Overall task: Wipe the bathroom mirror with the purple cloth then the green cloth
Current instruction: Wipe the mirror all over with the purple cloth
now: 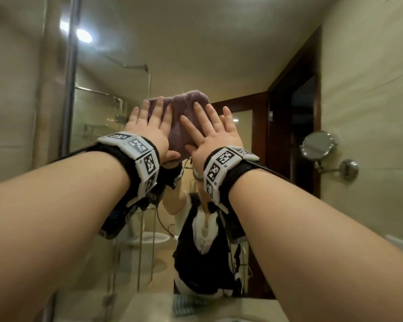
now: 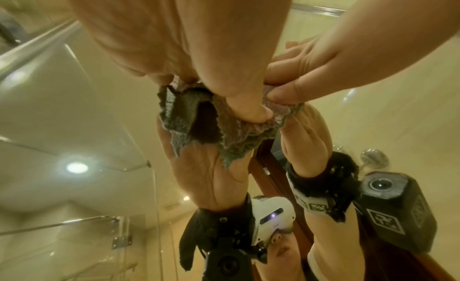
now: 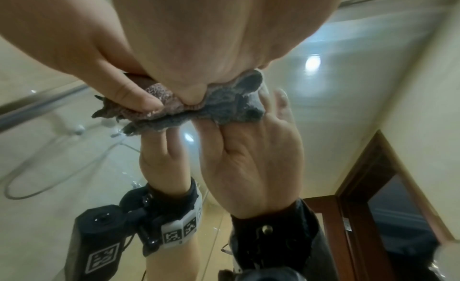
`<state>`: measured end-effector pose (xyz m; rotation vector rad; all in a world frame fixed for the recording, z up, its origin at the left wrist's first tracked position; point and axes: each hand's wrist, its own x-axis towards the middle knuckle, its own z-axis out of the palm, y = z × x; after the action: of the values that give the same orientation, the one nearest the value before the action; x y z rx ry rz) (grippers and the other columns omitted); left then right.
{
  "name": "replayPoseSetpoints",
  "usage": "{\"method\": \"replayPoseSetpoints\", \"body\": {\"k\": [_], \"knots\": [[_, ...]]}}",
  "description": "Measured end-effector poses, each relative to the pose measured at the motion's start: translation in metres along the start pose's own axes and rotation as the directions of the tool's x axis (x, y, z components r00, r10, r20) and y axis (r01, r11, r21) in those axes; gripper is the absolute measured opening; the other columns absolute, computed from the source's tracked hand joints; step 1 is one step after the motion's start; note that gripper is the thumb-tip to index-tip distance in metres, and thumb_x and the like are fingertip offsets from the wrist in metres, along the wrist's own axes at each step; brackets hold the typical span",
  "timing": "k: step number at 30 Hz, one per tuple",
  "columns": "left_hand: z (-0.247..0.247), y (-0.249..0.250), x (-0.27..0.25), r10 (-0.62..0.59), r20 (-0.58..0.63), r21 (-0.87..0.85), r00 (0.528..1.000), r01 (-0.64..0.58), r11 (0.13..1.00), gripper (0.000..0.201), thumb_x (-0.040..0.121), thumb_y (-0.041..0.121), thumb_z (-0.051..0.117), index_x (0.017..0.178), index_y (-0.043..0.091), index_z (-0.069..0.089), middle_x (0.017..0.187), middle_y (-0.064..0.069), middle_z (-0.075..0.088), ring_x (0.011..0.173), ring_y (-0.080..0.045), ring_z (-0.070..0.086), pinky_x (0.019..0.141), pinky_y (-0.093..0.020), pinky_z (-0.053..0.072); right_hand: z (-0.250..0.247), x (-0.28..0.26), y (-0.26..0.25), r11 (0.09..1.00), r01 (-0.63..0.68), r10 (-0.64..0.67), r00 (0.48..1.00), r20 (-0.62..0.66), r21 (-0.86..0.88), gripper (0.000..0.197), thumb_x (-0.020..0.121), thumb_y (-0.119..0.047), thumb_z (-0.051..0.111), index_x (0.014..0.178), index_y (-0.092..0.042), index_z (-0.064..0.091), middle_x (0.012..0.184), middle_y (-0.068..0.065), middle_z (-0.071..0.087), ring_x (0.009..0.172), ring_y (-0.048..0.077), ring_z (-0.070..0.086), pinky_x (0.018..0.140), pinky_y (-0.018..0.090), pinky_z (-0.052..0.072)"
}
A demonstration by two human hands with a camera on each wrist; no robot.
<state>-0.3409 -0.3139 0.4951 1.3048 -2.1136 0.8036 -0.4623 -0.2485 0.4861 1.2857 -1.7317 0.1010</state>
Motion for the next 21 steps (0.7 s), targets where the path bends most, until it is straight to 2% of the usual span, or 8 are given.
{"method": "replayPoseSetpoints", "body": {"k": [10, 21], "knots": [[-0.032, 0.109, 0.01, 0.076, -0.048, -0.016, 0.996, -0.077, 0.997, 0.106, 0.082, 0.069, 0.043, 0.146, 0.015, -0.022, 0.153, -0.008, -0.026, 0.142, -0.033, -0.018, 0.114, -0.044, -0.008, 0.025, -0.047, 0.103, 0.993, -0.108, 0.105, 0.992, 0.073, 0.047, 0.06, 0.098, -0.05, 0.013, 0.144, -0.035, -0.021, 0.151, 0.001, -0.032, 0.139, 0.023, -0.027, 0.111, 0.049, -0.019], [-0.085, 0.227, 0.025, 0.068, -0.062, -0.02, 0.996, -0.07, 0.997, 0.105, 0.082, 0.07, 0.042, 0.146, 0.018, -0.023, 0.153, -0.007, -0.027, 0.142, -0.032, -0.016, 0.114, -0.046, -0.007, 0.047, -0.083, 0.222, 0.984, -0.166, 0.166, 0.986, 0.014, 0.057, 0.059, 0.098, -0.05, 0.013, 0.144, -0.036, -0.02, 0.151, -0.001, -0.031, 0.14, 0.021, -0.026, 0.108, 0.046, -0.022]]}}
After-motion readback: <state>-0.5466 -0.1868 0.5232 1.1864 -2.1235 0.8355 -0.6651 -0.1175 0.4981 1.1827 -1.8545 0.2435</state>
